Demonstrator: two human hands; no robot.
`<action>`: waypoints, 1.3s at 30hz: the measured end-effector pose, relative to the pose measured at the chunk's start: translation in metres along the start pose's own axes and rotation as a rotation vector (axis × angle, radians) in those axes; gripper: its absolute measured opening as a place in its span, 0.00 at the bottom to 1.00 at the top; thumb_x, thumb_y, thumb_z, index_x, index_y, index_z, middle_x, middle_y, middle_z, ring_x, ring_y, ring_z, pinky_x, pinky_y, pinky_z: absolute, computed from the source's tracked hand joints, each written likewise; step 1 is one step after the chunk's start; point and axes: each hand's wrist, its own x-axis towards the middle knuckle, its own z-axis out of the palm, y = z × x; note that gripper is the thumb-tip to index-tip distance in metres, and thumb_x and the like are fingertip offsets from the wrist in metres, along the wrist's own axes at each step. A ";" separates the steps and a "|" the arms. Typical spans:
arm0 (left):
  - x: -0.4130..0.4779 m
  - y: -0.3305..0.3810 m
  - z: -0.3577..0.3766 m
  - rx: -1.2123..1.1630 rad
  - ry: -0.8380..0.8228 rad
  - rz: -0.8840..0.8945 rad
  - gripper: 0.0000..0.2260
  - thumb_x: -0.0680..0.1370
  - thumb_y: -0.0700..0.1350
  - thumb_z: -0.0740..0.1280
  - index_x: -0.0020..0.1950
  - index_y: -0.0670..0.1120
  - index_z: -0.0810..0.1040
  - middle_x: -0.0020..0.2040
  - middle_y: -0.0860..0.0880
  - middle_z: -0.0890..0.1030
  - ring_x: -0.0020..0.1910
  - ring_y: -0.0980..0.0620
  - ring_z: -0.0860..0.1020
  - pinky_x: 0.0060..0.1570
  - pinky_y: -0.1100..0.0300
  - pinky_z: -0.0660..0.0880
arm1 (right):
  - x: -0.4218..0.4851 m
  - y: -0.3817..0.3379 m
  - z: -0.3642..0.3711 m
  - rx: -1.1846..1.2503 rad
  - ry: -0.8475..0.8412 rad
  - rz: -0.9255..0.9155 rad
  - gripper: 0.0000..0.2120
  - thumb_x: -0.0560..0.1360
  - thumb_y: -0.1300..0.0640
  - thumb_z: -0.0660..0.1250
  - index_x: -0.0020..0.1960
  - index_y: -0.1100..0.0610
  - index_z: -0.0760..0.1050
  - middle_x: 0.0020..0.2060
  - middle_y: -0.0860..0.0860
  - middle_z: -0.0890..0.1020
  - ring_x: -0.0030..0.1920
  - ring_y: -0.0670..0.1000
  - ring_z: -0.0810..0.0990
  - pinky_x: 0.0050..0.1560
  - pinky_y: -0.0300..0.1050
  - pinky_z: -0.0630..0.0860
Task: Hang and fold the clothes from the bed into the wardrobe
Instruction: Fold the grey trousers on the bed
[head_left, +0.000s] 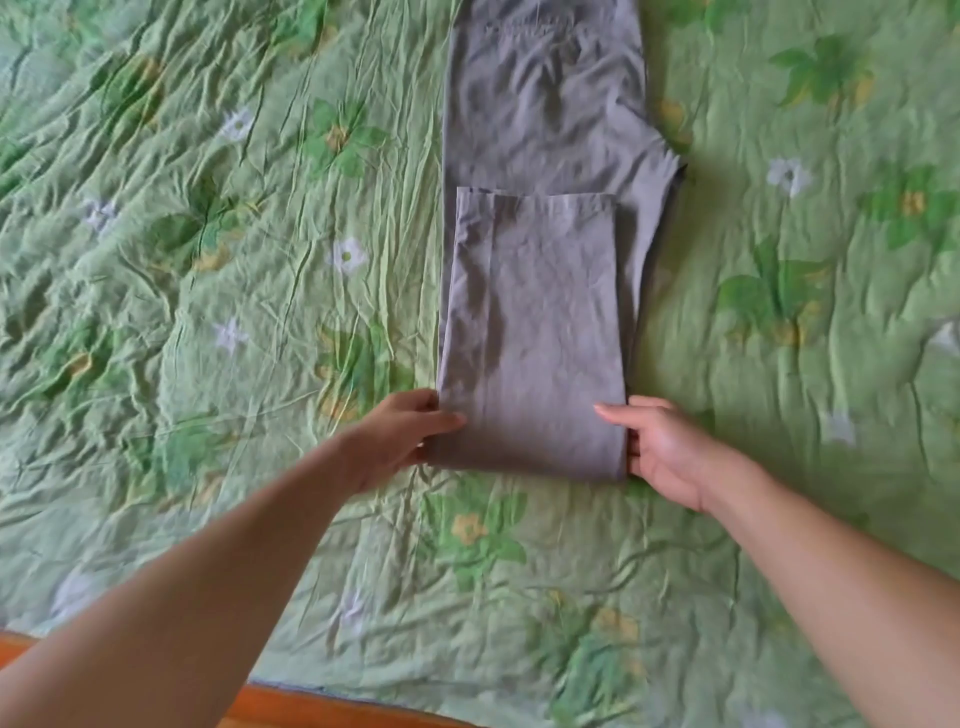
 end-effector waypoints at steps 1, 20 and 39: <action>-0.002 -0.008 0.001 0.003 0.028 0.002 0.12 0.79 0.35 0.67 0.61 0.32 0.77 0.60 0.33 0.80 0.62 0.34 0.78 0.66 0.38 0.73 | 0.001 0.005 0.000 -0.059 0.068 -0.118 0.14 0.75 0.64 0.71 0.61 0.62 0.79 0.54 0.60 0.85 0.52 0.55 0.84 0.55 0.53 0.77; -0.016 -0.053 0.027 -0.071 0.111 0.095 0.10 0.84 0.37 0.60 0.61 0.33 0.76 0.55 0.39 0.78 0.54 0.44 0.76 0.66 0.44 0.73 | -0.004 0.043 0.009 -0.277 0.194 -0.301 0.04 0.81 0.62 0.65 0.52 0.55 0.78 0.56 0.57 0.83 0.56 0.54 0.81 0.62 0.52 0.75; 0.013 -0.028 0.021 -0.138 0.226 0.157 0.05 0.81 0.43 0.68 0.51 0.41 0.80 0.47 0.39 0.80 0.46 0.42 0.77 0.49 0.46 0.76 | 0.002 0.020 0.004 -0.068 0.032 -0.143 0.05 0.76 0.61 0.72 0.44 0.60 0.76 0.36 0.46 0.87 0.37 0.41 0.85 0.40 0.39 0.80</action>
